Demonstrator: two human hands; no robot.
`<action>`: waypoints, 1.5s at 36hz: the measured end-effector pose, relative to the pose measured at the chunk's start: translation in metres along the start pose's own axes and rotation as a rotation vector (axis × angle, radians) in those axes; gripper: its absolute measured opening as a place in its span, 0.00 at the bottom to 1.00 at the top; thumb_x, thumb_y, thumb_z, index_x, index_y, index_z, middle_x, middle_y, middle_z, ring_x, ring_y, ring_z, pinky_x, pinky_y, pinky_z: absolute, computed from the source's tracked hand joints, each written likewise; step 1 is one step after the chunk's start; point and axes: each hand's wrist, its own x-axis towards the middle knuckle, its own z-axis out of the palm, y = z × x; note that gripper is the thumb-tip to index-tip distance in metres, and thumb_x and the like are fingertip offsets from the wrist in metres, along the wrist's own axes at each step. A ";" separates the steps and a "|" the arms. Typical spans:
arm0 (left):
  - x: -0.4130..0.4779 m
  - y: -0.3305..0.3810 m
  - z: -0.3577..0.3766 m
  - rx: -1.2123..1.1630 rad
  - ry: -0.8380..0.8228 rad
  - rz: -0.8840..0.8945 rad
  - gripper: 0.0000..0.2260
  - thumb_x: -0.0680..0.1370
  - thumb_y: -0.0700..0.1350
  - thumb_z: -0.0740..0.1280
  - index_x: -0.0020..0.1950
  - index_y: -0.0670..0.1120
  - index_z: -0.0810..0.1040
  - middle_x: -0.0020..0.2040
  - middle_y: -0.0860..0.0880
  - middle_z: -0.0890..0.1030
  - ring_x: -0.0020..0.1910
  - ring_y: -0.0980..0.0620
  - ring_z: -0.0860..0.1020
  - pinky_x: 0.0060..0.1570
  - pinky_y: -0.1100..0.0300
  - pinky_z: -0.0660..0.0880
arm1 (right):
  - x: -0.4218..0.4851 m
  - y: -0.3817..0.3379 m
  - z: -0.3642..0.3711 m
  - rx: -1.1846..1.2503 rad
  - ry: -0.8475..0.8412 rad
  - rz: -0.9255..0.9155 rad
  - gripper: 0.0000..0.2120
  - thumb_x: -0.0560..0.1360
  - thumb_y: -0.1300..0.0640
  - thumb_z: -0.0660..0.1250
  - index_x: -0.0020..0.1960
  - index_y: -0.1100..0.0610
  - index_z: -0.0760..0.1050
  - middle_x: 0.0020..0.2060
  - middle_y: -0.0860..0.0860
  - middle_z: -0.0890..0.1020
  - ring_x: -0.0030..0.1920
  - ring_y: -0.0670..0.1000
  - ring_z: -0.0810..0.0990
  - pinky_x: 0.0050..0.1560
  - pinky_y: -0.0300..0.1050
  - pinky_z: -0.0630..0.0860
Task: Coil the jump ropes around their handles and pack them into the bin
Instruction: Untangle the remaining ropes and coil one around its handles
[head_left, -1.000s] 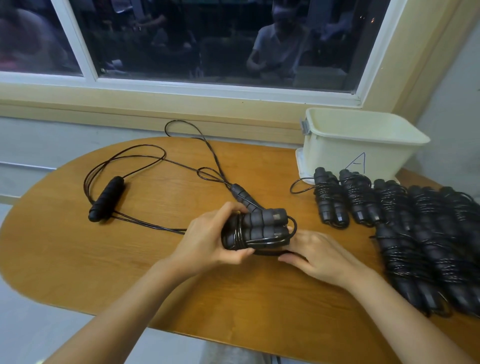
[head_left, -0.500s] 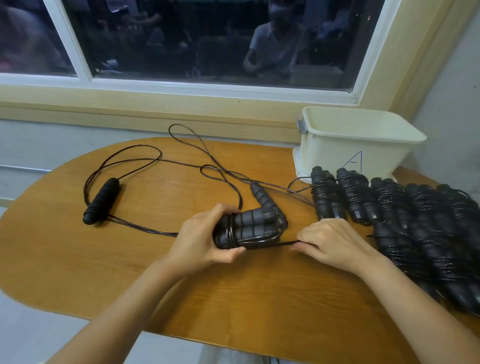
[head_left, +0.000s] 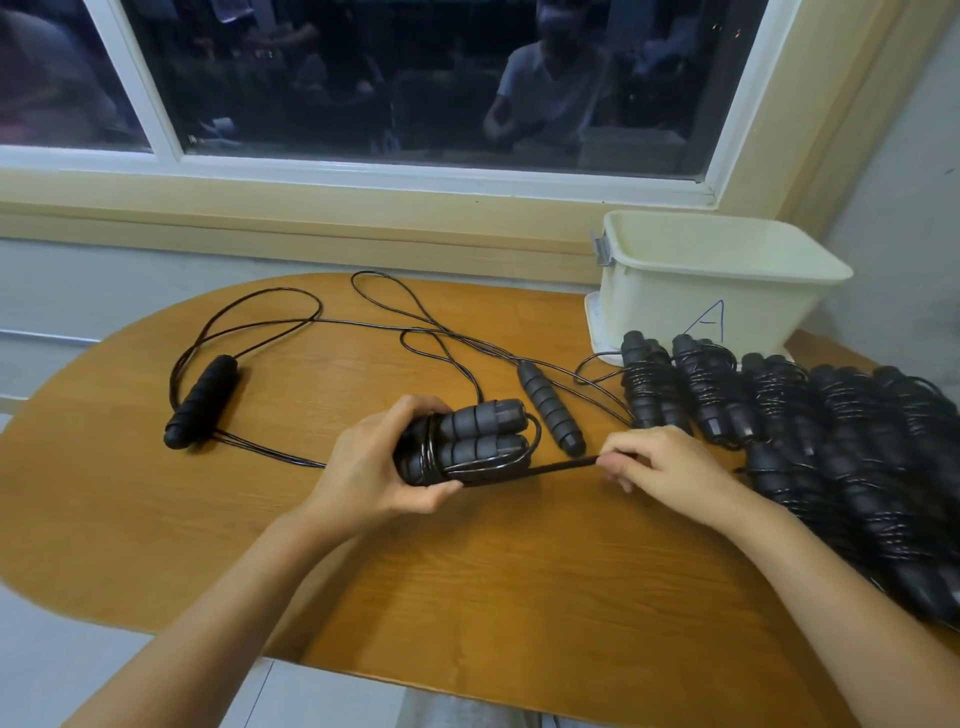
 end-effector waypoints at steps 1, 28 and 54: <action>0.000 0.003 -0.001 -0.002 0.001 0.013 0.27 0.67 0.62 0.72 0.62 0.56 0.70 0.53 0.57 0.79 0.51 0.54 0.80 0.46 0.47 0.79 | 0.004 -0.001 -0.001 0.040 -0.006 0.017 0.13 0.79 0.44 0.62 0.37 0.41 0.75 0.32 0.45 0.80 0.35 0.45 0.78 0.45 0.41 0.74; 0.019 0.053 0.013 0.856 -0.233 0.029 0.28 0.73 0.67 0.66 0.60 0.47 0.68 0.45 0.53 0.79 0.43 0.52 0.78 0.39 0.61 0.66 | 0.049 -0.088 -0.033 0.074 0.038 -0.053 0.15 0.79 0.43 0.64 0.35 0.45 0.79 0.31 0.53 0.81 0.34 0.56 0.76 0.36 0.42 0.69; 0.023 0.030 0.010 0.192 0.050 -0.411 0.49 0.54 0.81 0.59 0.68 0.53 0.71 0.46 0.58 0.79 0.44 0.56 0.79 0.43 0.57 0.77 | -0.009 -0.098 0.078 -0.225 0.436 -0.257 0.01 0.75 0.57 0.71 0.47 0.53 0.81 0.37 0.44 0.82 0.39 0.44 0.79 0.34 0.36 0.74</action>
